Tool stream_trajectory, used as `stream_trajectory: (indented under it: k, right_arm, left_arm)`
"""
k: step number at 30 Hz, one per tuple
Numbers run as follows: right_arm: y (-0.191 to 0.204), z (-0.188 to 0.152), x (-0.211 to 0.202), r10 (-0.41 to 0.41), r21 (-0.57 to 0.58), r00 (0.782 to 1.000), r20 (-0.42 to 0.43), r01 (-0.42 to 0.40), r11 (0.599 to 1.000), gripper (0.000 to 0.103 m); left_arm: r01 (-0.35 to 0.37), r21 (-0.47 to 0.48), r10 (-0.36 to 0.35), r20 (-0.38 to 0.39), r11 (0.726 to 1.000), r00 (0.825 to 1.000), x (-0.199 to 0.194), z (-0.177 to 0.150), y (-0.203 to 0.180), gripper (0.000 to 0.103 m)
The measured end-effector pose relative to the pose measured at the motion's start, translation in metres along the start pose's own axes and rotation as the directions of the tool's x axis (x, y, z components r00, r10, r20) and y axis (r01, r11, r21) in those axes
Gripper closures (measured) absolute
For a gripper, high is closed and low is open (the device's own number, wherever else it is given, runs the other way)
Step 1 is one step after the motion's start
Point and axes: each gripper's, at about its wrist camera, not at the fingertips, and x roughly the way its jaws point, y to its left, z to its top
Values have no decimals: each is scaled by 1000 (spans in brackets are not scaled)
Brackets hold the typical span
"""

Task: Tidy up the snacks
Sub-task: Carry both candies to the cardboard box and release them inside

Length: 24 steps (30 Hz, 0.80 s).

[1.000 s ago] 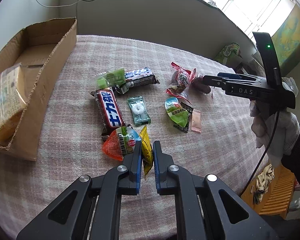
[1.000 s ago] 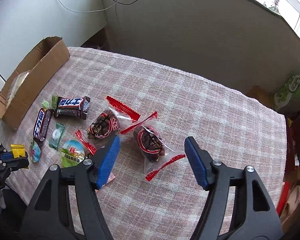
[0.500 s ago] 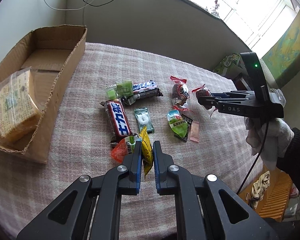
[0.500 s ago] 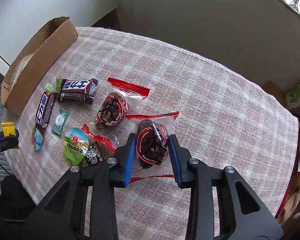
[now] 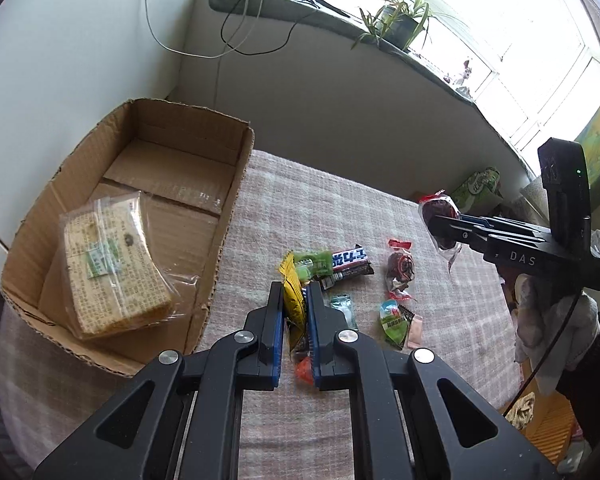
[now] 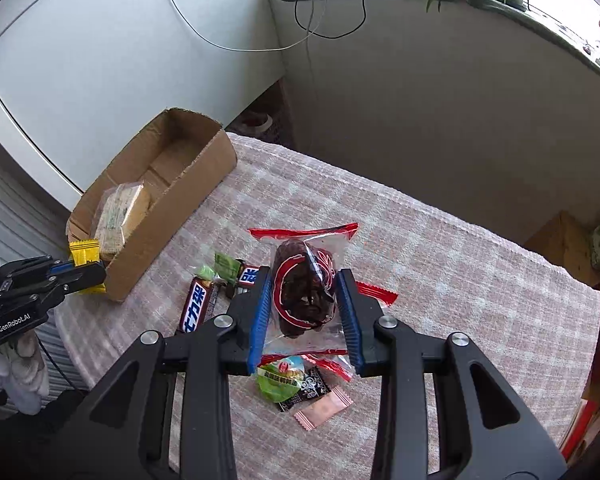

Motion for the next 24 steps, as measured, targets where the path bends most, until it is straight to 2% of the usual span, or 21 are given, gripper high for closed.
stream_trajectory:
  k: [6, 15, 24]
  right_arm:
    - [44, 34, 15, 59, -55, 998, 18, -58, 997, 69]
    - [99, 68, 53, 114, -95, 993, -13, -115, 989, 69]
    - [122, 90, 86, 139, -84, 989, -54, -143, 986, 69]
  left_arm:
    - [-47, -34, 48, 27, 998, 998, -1, 24, 28, 94]
    - [-124, -67, 123, -18, 990, 992, 20, 42, 56, 94]
    - [-145, -68, 143, -36, 987, 989, 27, 47, 63, 94]
